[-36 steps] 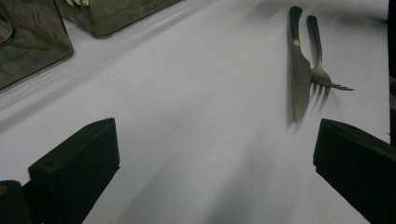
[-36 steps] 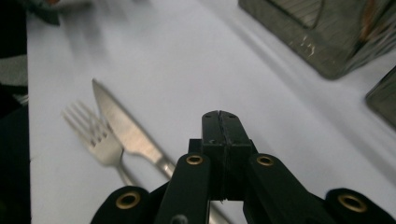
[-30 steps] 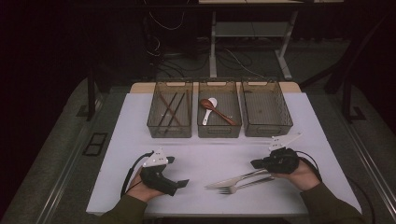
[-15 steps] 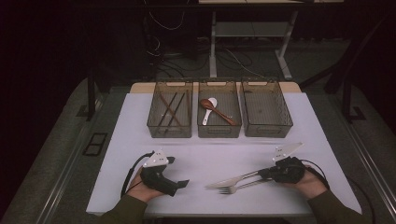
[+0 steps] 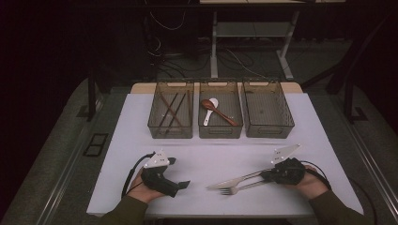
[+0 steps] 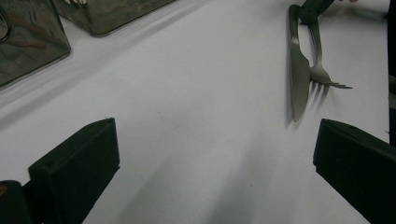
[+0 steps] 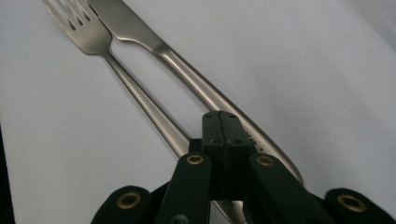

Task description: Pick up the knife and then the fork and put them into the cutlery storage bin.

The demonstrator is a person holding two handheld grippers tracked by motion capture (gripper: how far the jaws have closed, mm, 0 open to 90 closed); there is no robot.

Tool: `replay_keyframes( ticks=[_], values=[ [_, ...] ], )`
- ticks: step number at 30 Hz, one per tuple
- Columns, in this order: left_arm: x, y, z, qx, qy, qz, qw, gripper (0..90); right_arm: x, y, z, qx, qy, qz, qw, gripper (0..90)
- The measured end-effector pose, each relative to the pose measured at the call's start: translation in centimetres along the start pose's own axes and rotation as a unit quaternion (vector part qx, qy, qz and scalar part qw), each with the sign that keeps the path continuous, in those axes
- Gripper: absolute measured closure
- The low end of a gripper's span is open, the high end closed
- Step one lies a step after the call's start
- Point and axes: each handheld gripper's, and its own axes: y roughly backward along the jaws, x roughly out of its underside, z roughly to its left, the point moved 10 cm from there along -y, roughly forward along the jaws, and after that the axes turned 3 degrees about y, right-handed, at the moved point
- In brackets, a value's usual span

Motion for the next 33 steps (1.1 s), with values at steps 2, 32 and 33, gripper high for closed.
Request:
replay_keyframes(
  ticks=[2, 32, 33],
  values=[
    [0.0, 0.0, 0.0, 0.000, 0.001, 0.000, 1.0000, 0.0, 0.1, 0.1, 0.2, -0.005, 0.003, 0.004, 1.0000, 89.8],
    [0.0, 0.0, -0.1, 0.002, -0.001, 0.001, 1.0000, 0.0, -2.8, -1.8, 4.8, -0.090, 0.121, -0.014, 0.9884, 74.6],
    [0.0, 0.0, -0.1, 0.002, -0.002, 0.001, 1.0000, 0.0, -2.9, -2.0, 4.8, -0.092, 0.125, -0.012, 0.9878, 74.7]
  ],
)
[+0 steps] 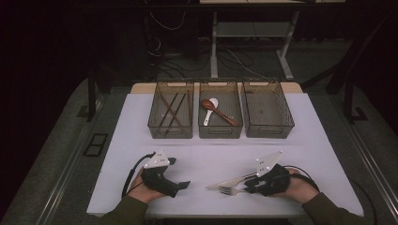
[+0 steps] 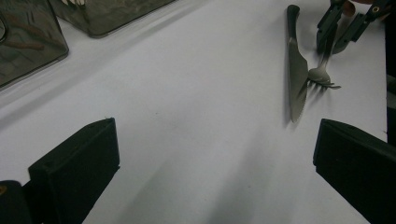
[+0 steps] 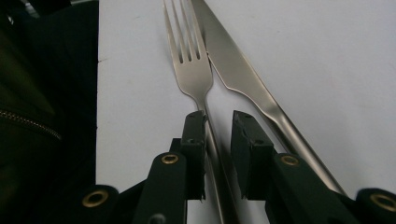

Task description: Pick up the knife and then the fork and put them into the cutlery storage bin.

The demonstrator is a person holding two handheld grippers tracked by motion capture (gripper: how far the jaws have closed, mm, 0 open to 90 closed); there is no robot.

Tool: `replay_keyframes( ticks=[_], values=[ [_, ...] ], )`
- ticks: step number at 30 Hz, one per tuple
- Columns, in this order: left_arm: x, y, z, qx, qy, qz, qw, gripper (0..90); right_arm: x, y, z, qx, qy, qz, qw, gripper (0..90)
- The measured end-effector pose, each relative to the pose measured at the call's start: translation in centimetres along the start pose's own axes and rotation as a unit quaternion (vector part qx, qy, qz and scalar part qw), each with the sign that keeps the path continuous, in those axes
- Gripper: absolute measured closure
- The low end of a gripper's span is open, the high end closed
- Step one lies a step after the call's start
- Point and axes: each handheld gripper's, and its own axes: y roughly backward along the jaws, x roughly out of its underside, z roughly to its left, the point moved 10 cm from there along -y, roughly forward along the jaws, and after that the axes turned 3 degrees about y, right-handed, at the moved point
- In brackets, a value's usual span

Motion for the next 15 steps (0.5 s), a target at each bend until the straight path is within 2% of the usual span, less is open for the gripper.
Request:
replay_keyframes(
  ticks=[5, 7, 9, 12, 15],
  values=[
    [0.01, -0.03, -0.02, 0.000, 0.000, 0.000, 1.0000, 0.0, -0.07, -0.47, 0.11, -0.006, 0.015, 0.000, 0.9999, 75.5],
    [0.00, -0.05, -0.01, 0.000, 0.000, 0.000, 1.0000, 0.0, 0.00, -0.46, 0.15, -0.002, 0.025, 0.001, 0.9997, 77.5],
    [0.02, -0.07, -0.02, 0.000, 0.000, 0.001, 1.0000, 0.0, 0.01, -0.46, 0.39, -0.003, 0.023, 0.002, 0.9997, 79.3],
    [0.03, -0.08, -0.03, 0.000, 0.000, 0.001, 1.0000, 0.0, 0.02, -0.50, 0.36, -0.001, 0.041, 0.000, 0.9992, 81.2],
    [0.03, -0.12, -0.03, 0.001, 0.000, 0.001, 1.0000, 0.0, 0.01, -0.52, 0.44, -0.002, 0.048, 0.002, 0.9988, 82.4]
  ],
)
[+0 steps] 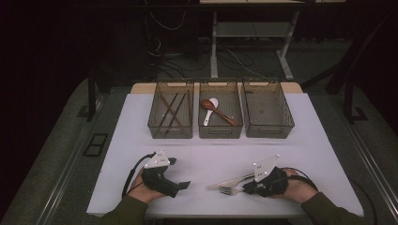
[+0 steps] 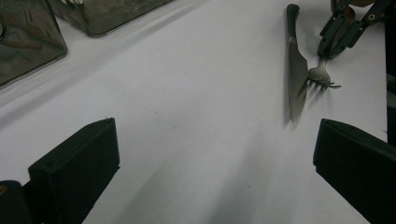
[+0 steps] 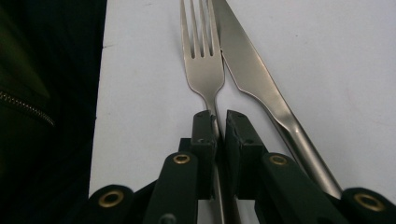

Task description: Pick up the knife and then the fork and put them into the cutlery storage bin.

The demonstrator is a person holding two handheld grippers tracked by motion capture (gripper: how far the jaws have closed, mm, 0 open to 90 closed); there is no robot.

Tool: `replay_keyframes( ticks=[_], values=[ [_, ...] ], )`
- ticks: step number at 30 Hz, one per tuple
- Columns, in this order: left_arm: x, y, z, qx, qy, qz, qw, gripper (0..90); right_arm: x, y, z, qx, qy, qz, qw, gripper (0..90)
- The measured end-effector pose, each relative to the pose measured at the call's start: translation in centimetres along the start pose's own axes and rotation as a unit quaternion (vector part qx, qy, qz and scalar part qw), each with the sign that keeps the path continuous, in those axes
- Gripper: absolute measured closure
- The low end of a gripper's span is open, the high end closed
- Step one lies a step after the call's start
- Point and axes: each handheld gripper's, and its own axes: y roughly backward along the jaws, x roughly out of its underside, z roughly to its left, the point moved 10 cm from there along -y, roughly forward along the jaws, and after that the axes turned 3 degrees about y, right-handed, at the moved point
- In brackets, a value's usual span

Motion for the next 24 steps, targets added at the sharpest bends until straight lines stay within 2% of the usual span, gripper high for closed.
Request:
replay_keyframes(
  ticks=[4, 8, 15, 19, 24],
  values=[
    [0.0, 0.0, 0.0, 0.000, -0.001, 0.001, 1.0000, 0.0, 0.0, 0.0, -0.1, -0.007, 0.011, -0.001, 0.9999, 84.7],
    [0.0, 0.0, 0.0, 0.000, 0.000, 0.000, 1.0000, 0.0, 0.0, 0.0, -0.1, -0.008, 0.010, -0.004, 0.9999, 84.9],
    [0.0, 0.0, 0.0, 0.000, 0.000, 0.000, 1.0000, 0.0, -0.1, 0.5, -0.3, -0.011, -0.012, -0.013, 0.9998, 85.0],
    [0.0, 0.0, 0.0, 0.000, -0.001, 0.000, 1.0000, 0.0, -0.3, 1.2, -0.9, -0.006, -0.028, -0.033, 0.9990, 85.1],
    [0.0, 0.0, 0.0, 0.000, 0.001, 0.000, 1.0000, 0.0, -0.8, 2.2, -1.8, -0.002, -0.060, -0.064, 0.9961, 85.3]
  ],
)
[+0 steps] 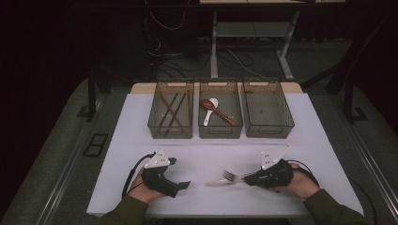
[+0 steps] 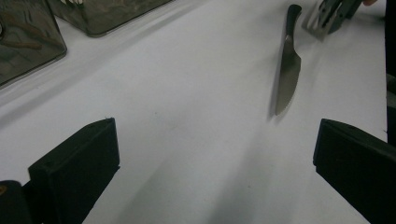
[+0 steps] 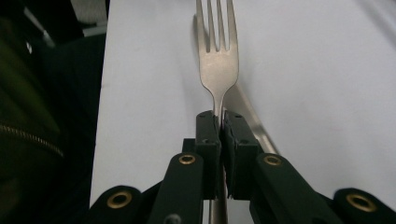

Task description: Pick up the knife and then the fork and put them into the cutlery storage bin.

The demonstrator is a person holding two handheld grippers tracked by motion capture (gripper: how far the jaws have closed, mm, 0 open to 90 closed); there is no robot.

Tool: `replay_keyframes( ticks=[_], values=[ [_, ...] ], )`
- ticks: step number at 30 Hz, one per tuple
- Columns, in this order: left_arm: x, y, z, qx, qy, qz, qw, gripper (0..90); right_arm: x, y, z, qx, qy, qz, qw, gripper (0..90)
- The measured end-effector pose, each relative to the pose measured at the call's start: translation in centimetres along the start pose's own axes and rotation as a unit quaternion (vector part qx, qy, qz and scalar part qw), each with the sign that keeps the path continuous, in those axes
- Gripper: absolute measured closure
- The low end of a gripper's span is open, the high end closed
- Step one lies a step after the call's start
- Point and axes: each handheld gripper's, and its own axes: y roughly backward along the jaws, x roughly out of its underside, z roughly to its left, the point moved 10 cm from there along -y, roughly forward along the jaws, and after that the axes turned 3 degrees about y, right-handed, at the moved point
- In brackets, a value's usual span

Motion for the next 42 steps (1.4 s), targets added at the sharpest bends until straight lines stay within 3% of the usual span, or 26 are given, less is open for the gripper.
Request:
replay_keyframes(
  ticks=[7, 18, 35, 42],
  values=[
    [0.0, 0.0, 0.0, 0.000, 0.000, 0.000, 1.0000, 0.0, -0.5, 0.9, -1.6, 0.019, -0.048, -0.027, 0.9983, 85.4],
    [0.0, 0.0, 0.0, 0.000, 0.001, 0.000, 1.0000, 0.0, -0.9, 2.5, -4.7, 0.054, -0.088, -0.054, 0.9932, 87.7],
    [0.1, 0.0, 0.1, 0.000, 0.001, 0.001, 1.0000, 0.0, -1.3, 4.4, -7.0, 0.092, -0.107, -0.062, 0.9881, 87.7],
    [0.1, 0.0, 0.1, 0.000, 0.001, 0.000, 1.0000, 0.0, -2.3, 6.7, -8.8, 0.122, -0.120, -0.083, 0.9817, 87.8]
  ],
)
